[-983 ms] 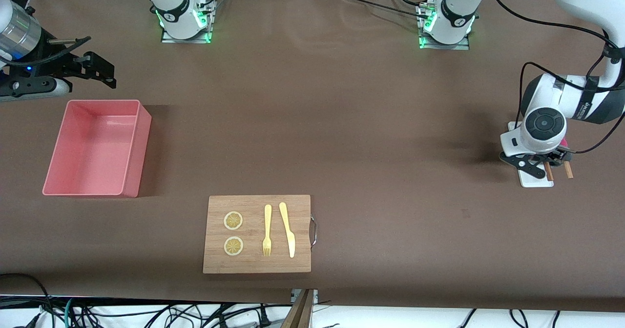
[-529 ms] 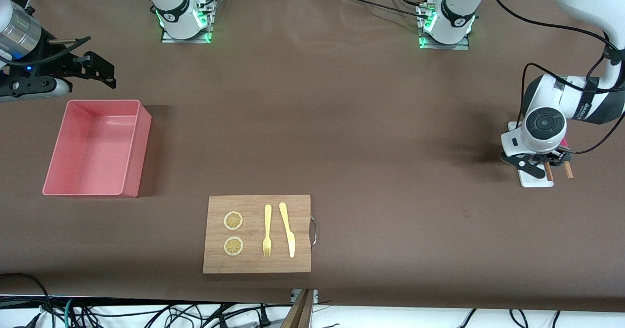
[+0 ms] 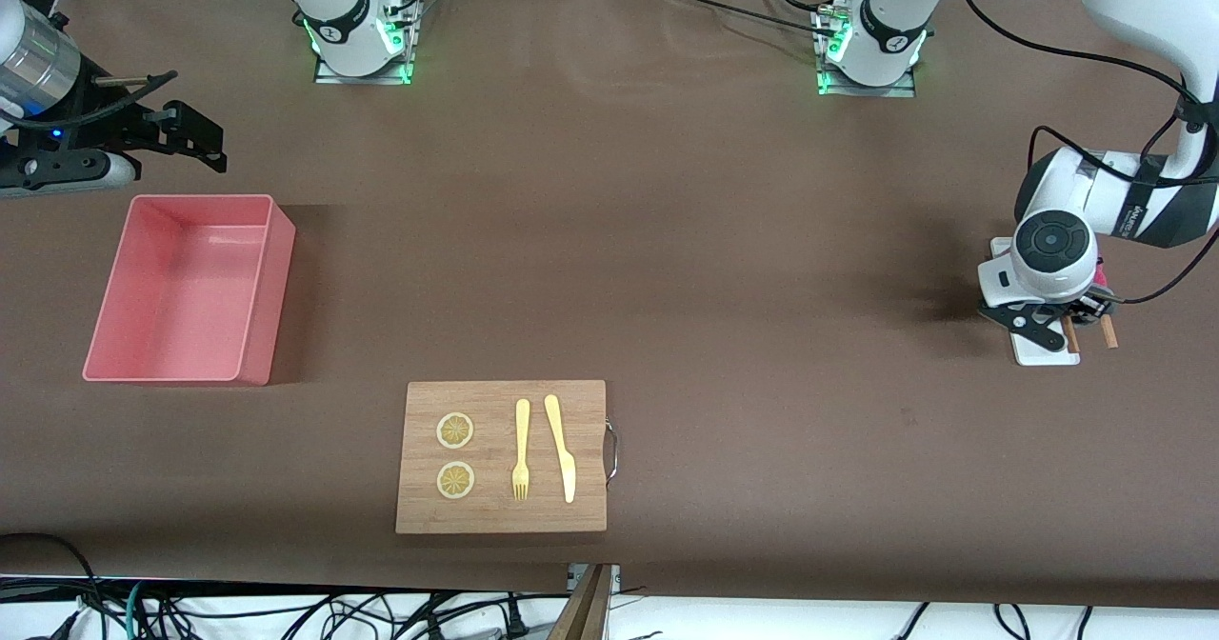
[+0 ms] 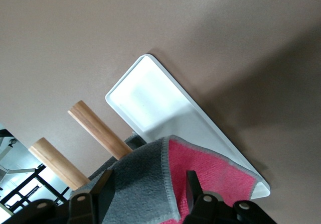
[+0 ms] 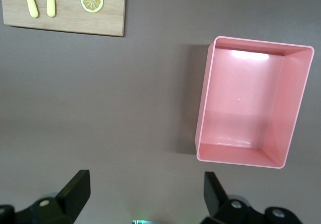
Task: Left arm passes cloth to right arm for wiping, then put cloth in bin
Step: 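Close the left gripper on the pink cloth's grey edge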
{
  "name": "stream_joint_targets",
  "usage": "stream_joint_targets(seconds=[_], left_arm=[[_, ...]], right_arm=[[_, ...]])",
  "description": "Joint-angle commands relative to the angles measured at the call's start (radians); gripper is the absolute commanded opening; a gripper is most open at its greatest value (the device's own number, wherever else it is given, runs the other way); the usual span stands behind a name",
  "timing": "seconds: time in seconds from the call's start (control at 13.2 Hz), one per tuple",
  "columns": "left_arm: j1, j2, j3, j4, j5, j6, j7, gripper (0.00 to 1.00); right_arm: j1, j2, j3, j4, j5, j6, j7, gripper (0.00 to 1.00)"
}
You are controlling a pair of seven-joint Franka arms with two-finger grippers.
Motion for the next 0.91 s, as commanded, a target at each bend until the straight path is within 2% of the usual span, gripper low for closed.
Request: stream_joint_targets(seconds=[0.0,0.23,0.45,0.61,0.83], left_arm=[[0.002,0.007,-0.001,0.015,0.031,0.004,-0.020,0.25],[0.002,0.007,-0.002,0.020,0.031,-0.003,-0.019,0.02],[-0.007,-0.014,-0.008,0.021,0.012,-0.041,-0.008,0.00],[-0.009,-0.066,-0.031,0.021,-0.014,-0.084,-0.005,0.00],[-0.007,-0.154,-0.106,0.040,-0.174,-0.214,0.047,0.00]], right_arm=[[-0.002,0.001,0.002,0.015,0.001,-0.007,0.007,1.00],[-0.002,0.001,0.002,0.015,0.001,-0.007,0.007,1.00],[-0.002,0.003,0.002,0.014,0.001,-0.007,0.007,1.00],[-0.002,0.003,0.002,0.014,0.001,-0.004,0.001,1.00],[-0.003,0.011,0.004,0.015,0.007,0.019,-0.001,1.00]])
